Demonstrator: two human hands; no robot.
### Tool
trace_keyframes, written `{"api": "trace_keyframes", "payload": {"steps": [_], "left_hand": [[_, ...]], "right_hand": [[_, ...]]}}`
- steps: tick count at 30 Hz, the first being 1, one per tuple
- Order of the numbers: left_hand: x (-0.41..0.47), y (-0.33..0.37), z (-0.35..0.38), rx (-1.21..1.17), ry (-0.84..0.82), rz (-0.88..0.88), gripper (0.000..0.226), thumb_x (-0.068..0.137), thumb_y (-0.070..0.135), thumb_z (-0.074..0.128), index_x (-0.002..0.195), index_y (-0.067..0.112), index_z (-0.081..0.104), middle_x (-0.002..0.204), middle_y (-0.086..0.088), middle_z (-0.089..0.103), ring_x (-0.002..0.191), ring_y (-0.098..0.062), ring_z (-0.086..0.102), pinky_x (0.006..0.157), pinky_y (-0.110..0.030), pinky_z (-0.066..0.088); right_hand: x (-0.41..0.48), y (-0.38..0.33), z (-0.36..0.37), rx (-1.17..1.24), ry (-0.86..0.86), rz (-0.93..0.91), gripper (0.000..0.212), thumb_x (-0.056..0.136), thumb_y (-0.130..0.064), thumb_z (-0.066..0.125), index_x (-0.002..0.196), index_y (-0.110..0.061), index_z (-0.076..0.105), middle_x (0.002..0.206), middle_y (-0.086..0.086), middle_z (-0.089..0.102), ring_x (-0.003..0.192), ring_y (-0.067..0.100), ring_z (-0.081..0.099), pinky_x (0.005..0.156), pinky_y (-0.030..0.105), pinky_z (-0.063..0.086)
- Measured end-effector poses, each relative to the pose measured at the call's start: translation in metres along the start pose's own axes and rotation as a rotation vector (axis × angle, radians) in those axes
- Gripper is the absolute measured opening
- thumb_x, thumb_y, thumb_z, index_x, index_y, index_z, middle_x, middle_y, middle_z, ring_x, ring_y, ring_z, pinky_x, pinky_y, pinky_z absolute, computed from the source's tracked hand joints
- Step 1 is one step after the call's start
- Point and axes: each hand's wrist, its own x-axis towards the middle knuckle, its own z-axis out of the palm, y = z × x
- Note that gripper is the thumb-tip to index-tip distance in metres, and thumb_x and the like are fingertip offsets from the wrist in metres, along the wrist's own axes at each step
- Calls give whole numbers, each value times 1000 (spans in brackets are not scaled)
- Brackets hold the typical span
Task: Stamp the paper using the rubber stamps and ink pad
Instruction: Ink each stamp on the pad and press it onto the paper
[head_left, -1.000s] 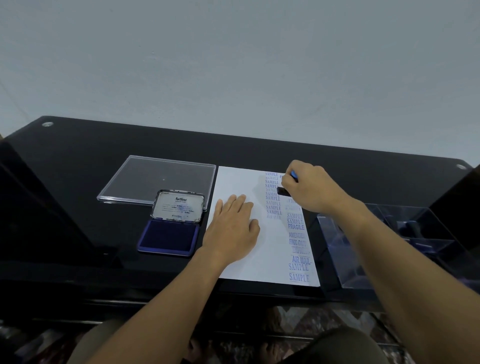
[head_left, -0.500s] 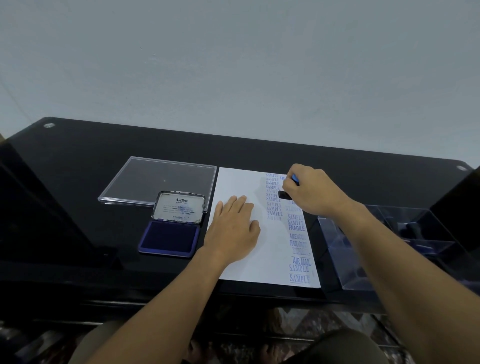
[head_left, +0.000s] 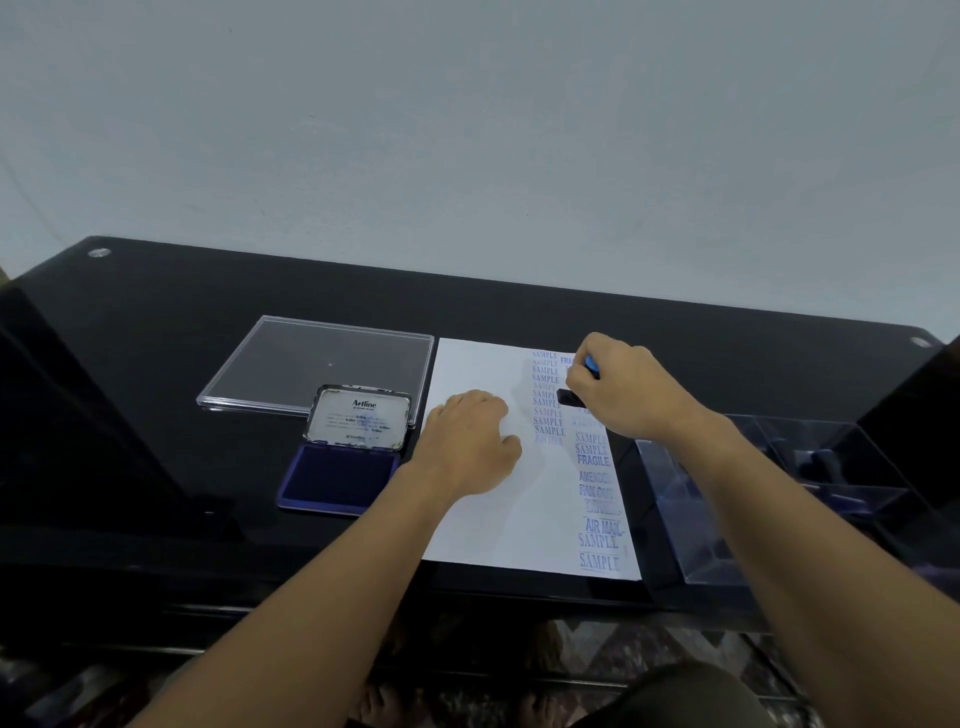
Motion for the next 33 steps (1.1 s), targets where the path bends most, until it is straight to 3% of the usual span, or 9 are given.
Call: {"api": "trace_keyframes", "payload": {"steps": [3, 7, 10, 13, 18, 28, 31, 33], "left_hand": [[-4, -1, -8, -115, 76, 28, 42, 97, 28, 50, 137, 13, 52, 146, 1, 46, 136, -18, 37, 110, -31, 28], [-15, -19, -38, -171, 224, 40, 39, 97, 27, 54, 133, 14, 55, 142, 1, 49, 132, -17, 39, 107, -25, 27], [-23, -43, -66, -157, 233, -40, 37, 96, 31, 53, 131, 17, 56, 141, 2, 50, 130, -17, 43, 102, -31, 34], [-31, -73, -86, -141, 255, -123, 38, 96, 32, 53, 132, 19, 55, 145, 2, 48, 133, -17, 42, 107, -34, 34], [-55, -116, -103, -125, 305, -231, 40, 96, 32, 54, 133, 18, 55, 144, 3, 49, 134, -15, 41, 109, -32, 31], [-92, -160, -104, -115, 325, -324, 42, 94, 32, 55, 134, 17, 55, 140, 3, 52, 129, -17, 46, 101, -31, 37], [-99, -164, -100, -105, 330, -317, 44, 95, 31, 54, 136, 15, 53, 144, -1, 49, 133, -19, 43, 110, -35, 34], [-103, -164, -96, -87, 322, -326, 48, 97, 31, 52, 141, 15, 49, 151, -3, 42, 141, -20, 33, 118, -46, 23]], "right_hand": [[-1, -3, 1, 14, 10, 1, 14, 102, -27, 46, 96, -15, 50, 77, 2, 58, 59, 13, 48, 52, 27, 39], [-3, -20, 7, 51, -4, -42, 14, 102, -28, 46, 95, -18, 50, 78, 2, 60, 59, 13, 50, 51, 26, 39], [-5, -41, 19, 95, -31, -95, 15, 102, -30, 46, 96, -17, 53, 79, 0, 61, 60, 15, 54, 52, 25, 40], [-6, -67, 37, 131, -68, -140, 16, 101, -31, 45, 96, -18, 53, 82, 0, 61, 68, 19, 57, 55, 29, 43], [-9, -111, 64, 155, -120, -239, 18, 101, -31, 46, 97, -15, 52, 83, 3, 62, 73, 20, 57, 55, 29, 39], [-14, -158, 89, 147, -200, -348, 28, 103, -36, 44, 94, -11, 52, 78, 7, 61, 72, 29, 61, 62, 42, 50], [-16, -164, 94, 138, -197, -357, 33, 104, -41, 42, 95, -10, 51, 79, 8, 62, 72, 29, 60, 63, 43, 49], [-18, -166, 98, 124, -184, -364, 32, 105, -41, 41, 93, -12, 50, 77, 7, 61, 68, 25, 58, 61, 40, 47]]}}
